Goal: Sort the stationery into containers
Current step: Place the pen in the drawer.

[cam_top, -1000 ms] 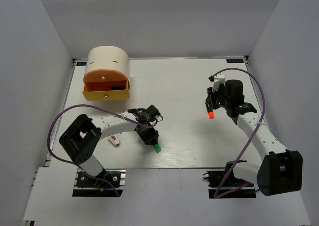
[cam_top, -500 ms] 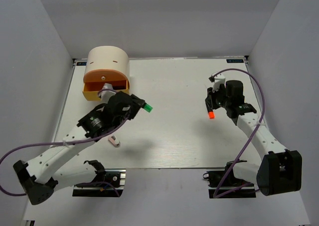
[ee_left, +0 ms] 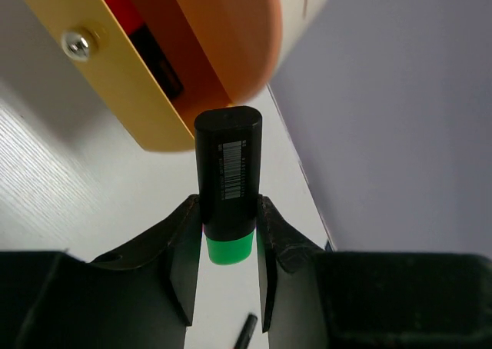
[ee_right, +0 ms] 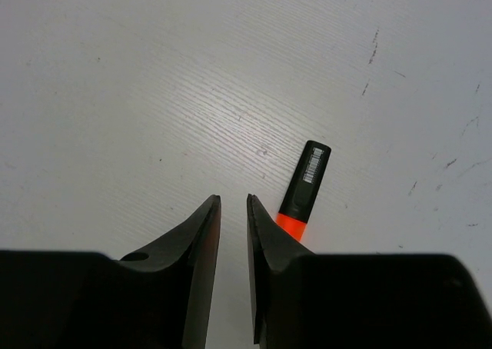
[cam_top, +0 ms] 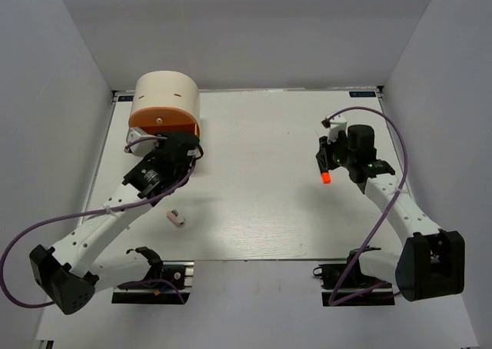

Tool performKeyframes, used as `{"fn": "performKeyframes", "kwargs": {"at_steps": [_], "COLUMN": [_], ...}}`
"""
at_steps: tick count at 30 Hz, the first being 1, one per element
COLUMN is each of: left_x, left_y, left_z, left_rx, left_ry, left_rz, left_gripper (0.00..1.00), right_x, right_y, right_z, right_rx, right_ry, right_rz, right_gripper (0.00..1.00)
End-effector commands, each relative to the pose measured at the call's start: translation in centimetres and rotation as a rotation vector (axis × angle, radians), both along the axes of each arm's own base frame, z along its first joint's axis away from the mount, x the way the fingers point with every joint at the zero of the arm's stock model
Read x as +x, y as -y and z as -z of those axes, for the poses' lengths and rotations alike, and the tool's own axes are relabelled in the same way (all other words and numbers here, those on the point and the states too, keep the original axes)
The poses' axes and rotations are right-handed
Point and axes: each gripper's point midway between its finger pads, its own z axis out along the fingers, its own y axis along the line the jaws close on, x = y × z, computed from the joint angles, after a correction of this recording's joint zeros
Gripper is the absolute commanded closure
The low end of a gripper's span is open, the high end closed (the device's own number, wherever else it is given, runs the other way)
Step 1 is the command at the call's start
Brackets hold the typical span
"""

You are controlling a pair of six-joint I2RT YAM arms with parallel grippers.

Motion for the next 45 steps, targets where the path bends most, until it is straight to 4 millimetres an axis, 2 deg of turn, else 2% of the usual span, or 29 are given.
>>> {"fn": "performKeyframes", "kwargs": {"at_steps": [1,2,4,5,6,8,15,17,18,23,27,33,34,38,41,45], "left_x": [1.1,1.5,2.3,2.9,3.4,4.3,7.5,8.3,8.6,9.9,10.3,10.1,10.0,9.6,9.5,9.0], "left_y": [-2.9,-4.0,-4.1,-4.7,-4.5,-4.8,-5.3,-5.4,-5.0,-6.2,-6.1,-6.3,-6.4,-6.5,-6.4,-6.3], "left_z": [-1.5,-1.3,-1.1,-0.1,-0.4,1.0,2.4,2.2,2.5,3.7,3.8,4.3,4.7,4.3,3.8,2.6], "left_rx": [-0.005,-0.007,-0.035,-0.029,-0.062,-0.077,-0.117,-0.118,-0.124,-0.125,-0.14,-0.115,-0.111,-0.116,-0.126,-0.136], "left_ry": [0.054,0.057,0.054,0.031,0.045,0.024,0.004,0.015,0.01,-0.009,-0.006,-0.044,-0.054,-0.041,-0.033,-0.005], "left_rz": [-0.133,-0.168,-0.17,-0.189,-0.177,-0.181,-0.19,-0.19,-0.179,-0.2,-0.191,-0.187,-0.187,-0.187,-0.177,-0.163], "left_gripper": [0.93,0.93,0.93,0.92,0.92,0.92,0.9,0.9,0.9,0.89,0.87,0.61,0.52,0.38,0.32,0.32], "right_x": [0.3,0.3,0.1,0.2,0.1,0.1,-0.2,-0.3,-0.4,-0.5,-0.5,-0.2,-0.2,0.0,0.0,0.2], "right_y": [0.2,0.3,0.2,0.4,0.5,0.5,0.9,1.0,1.1,1.3,1.4,1.6,1.6,1.4,1.3,1.3], "right_z": [-0.6,-0.6,-0.6,-0.5,-0.6,-0.4,-0.1,-0.1,0.0,0.5,0.8,1.0,1.0,1.2,1.2,1.4], "right_rx": [0.005,0.004,-0.001,-0.002,-0.004,-0.004,-0.004,-0.007,-0.007,-0.005,-0.008,-0.01,-0.007,-0.007,-0.007,-0.004], "right_ry": [0.037,0.037,0.04,0.04,0.042,0.038,0.036,0.038,0.038,0.024,0.022,0.02,0.019,0.013,0.011,0.002], "right_rz": [-0.002,0.0,-0.006,-0.001,0.003,0.001,0.011,0.013,0.016,0.025,0.028,0.031,0.031,0.022,0.016,0.016], "right_gripper": [0.73,0.73,0.73,0.73,0.73,0.73,0.73,0.73,0.73,0.73,0.73,0.73,0.73,0.72,0.7,0.7]}}
